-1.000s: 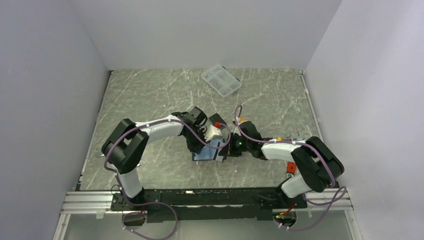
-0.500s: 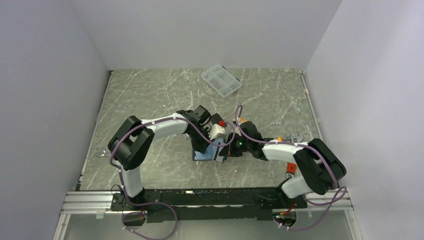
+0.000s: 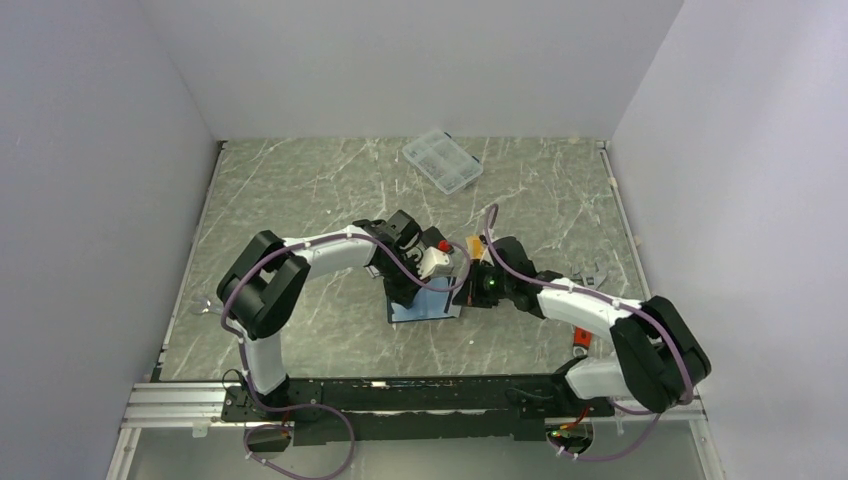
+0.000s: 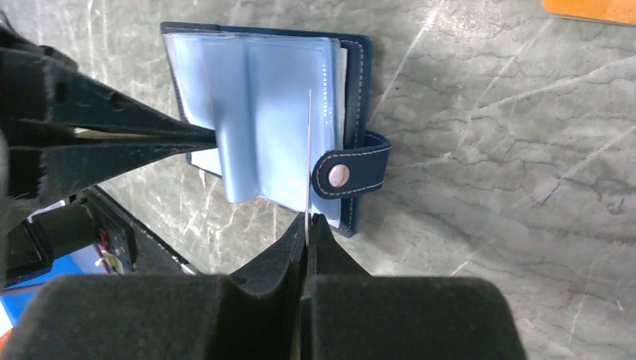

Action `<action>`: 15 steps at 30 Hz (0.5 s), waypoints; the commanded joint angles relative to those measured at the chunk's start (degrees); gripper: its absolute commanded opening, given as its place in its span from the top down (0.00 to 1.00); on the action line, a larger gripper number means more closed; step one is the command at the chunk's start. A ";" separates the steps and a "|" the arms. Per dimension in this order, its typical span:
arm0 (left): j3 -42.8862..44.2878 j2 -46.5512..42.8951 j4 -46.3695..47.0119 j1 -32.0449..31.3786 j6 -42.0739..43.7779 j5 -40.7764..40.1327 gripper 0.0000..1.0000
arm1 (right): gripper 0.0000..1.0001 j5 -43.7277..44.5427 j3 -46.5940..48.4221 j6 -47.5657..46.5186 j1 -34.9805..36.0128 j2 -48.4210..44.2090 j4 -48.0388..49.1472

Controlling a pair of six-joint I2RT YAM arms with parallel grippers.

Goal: Put the credit cards into the card holder
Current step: Insert the credit card into the card holder.

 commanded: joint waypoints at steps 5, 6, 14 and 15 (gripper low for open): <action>2.12 1.36 -0.13 0.21 -0.47 3.52 0.97 | 1.00 -2.33 2.36 -0.51 -0.48 6.82 5.38; 2.50 1.57 -0.06 0.24 -0.60 3.84 0.97 | 1.00 -2.57 1.91 -0.24 -0.46 7.45 6.00; 3.54 0.01 -2.44 1.11 0.19 4.72 0.98 | 1.00 -3.79 -1.36 1.56 -0.43 5.97 8.13; 3.06 -1.24 -3.17 1.41 0.55 4.61 0.97 | 1.00 -3.99 -0.94 1.52 -0.44 5.75 7.99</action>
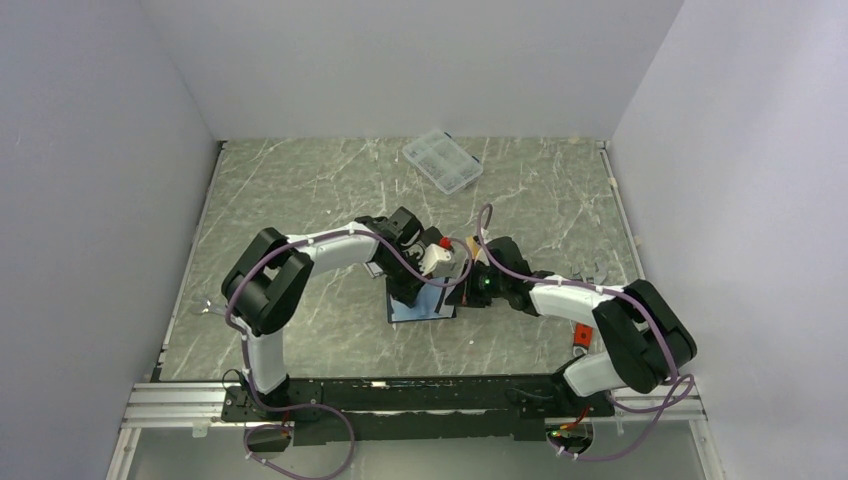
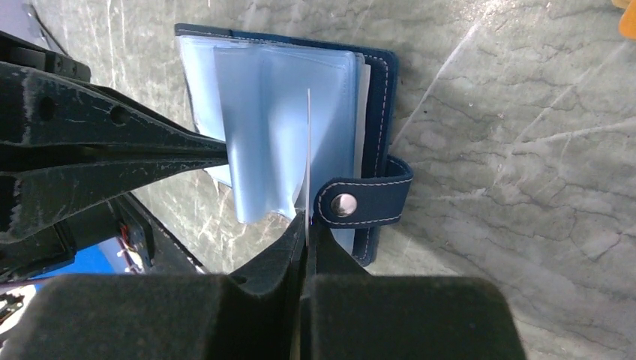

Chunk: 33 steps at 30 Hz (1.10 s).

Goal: Put the credit cards into the card holder
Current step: Insert the credit card into the card holder.

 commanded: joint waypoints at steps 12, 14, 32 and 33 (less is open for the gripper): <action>-5.69 -10.76 -6.45 3.24 6.84 -4.73 0.82 | 1.00 -3.63 2.39 2.79 0.99 1.47 7.05; -6.45 -10.46 -5.99 3.25 7.09 -5.21 0.81 | 1.00 -4.20 2.41 4.00 1.52 2.15 9.20; -9.64 -7.48 -2.33 3.29 7.54 -10.10 0.85 | 1.00 -6.85 -0.16 9.41 3.06 8.72 22.40; -9.67 -7.37 -2.25 3.27 7.46 -10.11 0.85 | 1.00 -7.08 -0.42 9.74 3.05 9.25 23.36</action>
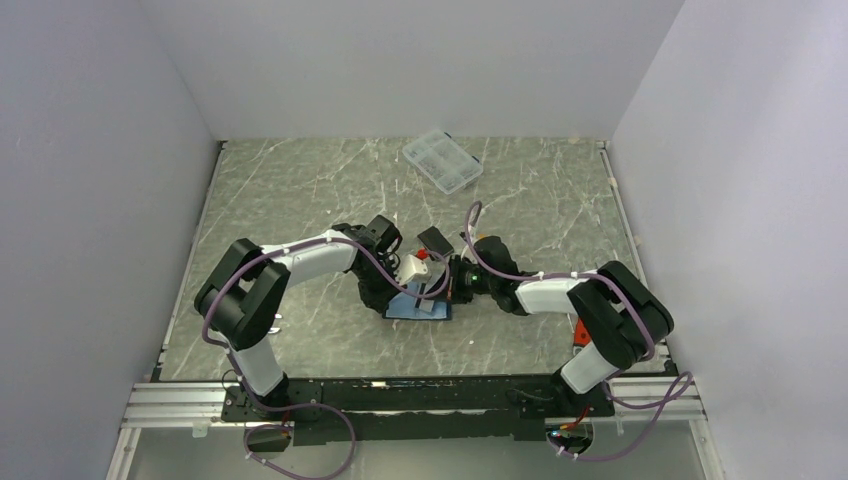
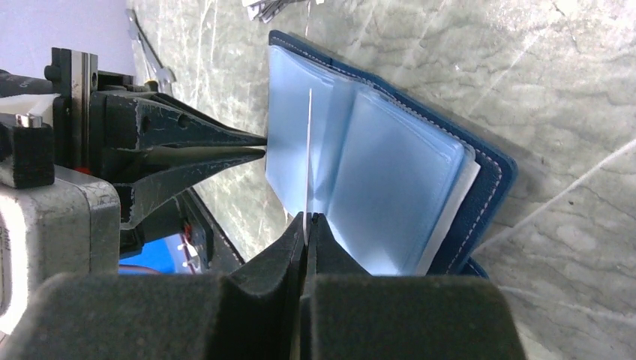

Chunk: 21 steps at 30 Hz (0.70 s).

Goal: Put the credit cards into the card holder
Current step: Insert the credit card into the card holder.

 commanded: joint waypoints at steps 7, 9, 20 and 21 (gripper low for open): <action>-0.31 0.98 1.30 -0.06 1.53 0.46 0.87 | 1.00 -2.04 -3.54 3.62 0.47 3.82 11.29; -0.35 1.02 1.25 -0.12 1.51 0.44 0.88 | 1.00 -2.09 -3.97 3.89 0.71 4.29 11.55; 0.00 0.54 1.06 -0.12 1.24 1.22 0.89 | 1.00 -3.63 -3.51 4.50 2.41 8.98 14.23; 0.03 0.54 1.02 -0.11 1.20 1.18 0.89 | 1.00 -4.00 -2.78 4.25 2.40 9.69 13.56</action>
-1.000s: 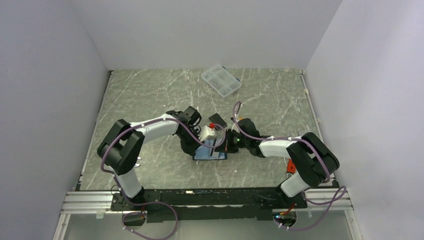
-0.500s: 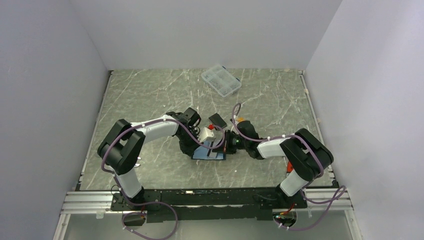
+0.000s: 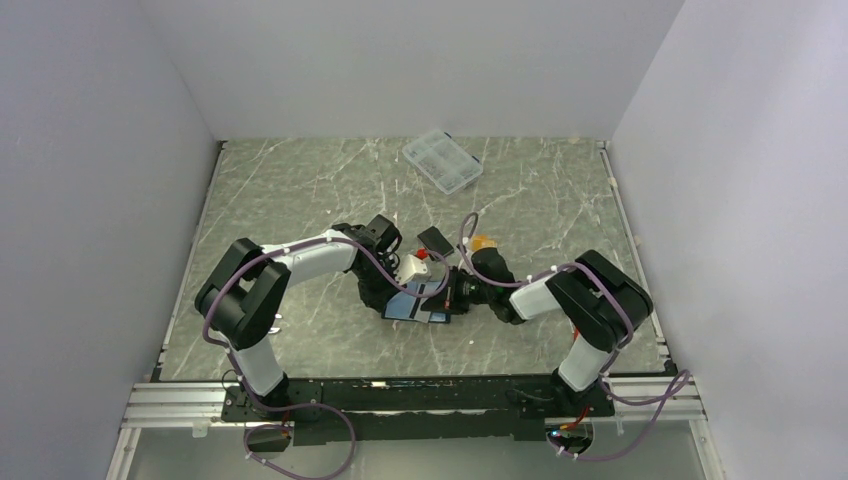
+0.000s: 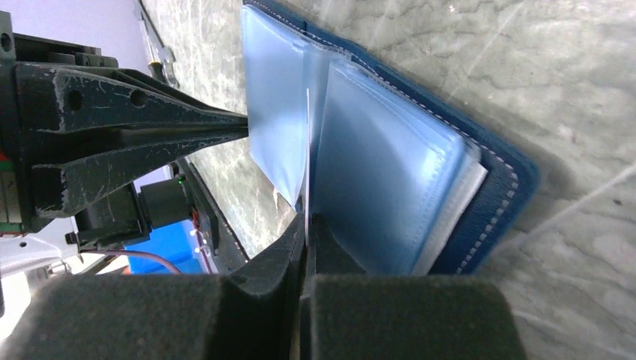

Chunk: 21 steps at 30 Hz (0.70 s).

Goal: Put the credit cards into the card holder
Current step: Insert the credit card into the card holder.

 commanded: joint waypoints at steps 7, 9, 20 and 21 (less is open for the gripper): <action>-0.14 0.23 1.03 -0.11 1.37 1.70 0.90 | 1.00 -0.97 5.22 -4.13 0.78 4.30 -6.81; -0.20 0.25 1.03 -0.16 1.41 1.85 0.91 | 1.00 -0.88 5.37 -4.69 0.72 4.59 -8.18; -0.72 -0.56 1.21 -0.13 1.59 1.84 0.93 | 1.00 -2.16 8.70 -8.02 0.38 7.84 -17.61; -0.66 -0.49 1.19 -0.16 1.61 1.87 0.93 | 1.00 -2.38 8.99 -8.28 0.33 8.01 -18.07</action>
